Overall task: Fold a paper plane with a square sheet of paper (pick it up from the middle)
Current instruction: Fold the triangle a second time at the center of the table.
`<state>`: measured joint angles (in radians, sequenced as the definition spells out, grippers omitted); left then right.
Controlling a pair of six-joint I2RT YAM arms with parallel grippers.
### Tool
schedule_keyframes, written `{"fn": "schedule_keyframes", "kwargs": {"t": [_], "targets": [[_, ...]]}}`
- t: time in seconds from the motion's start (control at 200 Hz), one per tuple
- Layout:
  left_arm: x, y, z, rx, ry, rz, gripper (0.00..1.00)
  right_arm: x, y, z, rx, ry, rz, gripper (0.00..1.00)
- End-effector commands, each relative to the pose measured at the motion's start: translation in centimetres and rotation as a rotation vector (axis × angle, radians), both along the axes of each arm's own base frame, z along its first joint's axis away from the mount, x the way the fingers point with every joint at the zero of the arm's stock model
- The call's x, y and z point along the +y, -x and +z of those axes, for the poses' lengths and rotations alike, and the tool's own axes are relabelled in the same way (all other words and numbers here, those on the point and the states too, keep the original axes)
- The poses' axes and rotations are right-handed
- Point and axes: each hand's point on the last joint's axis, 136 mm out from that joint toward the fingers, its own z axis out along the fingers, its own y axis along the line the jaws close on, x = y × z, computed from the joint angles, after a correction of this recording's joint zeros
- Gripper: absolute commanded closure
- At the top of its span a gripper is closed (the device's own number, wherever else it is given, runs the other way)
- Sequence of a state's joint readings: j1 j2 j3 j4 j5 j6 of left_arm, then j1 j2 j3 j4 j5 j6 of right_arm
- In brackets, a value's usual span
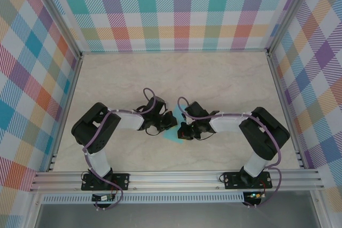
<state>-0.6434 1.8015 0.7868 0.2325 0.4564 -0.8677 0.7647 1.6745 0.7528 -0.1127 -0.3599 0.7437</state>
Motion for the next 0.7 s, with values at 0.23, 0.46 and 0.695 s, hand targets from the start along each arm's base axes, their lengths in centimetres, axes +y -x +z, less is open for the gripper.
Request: {"fn": "schedule_keyframes", "kwargs": {"t": [0.23, 0.46, 0.695], "targets": [[2.5, -3.1, -1.3, -0.011, -0.067, 0.059, 1.00, -4.3, 3.4, -3.3, 0.138, 0.182, 0.021, 1.00], [3.4, -3.7, -1.5, -0.013, -0.081, 0.064, 1.00, -4.5, 3.5, -3.1, 0.137, 0.176, 0.043, 1.00], [3.9, -4.3, -1.7, -0.005, -0.078, 0.068, 1.00, -4.3, 3.5, -2.4, 0.118, 0.147, 0.098, 1.00]]}}
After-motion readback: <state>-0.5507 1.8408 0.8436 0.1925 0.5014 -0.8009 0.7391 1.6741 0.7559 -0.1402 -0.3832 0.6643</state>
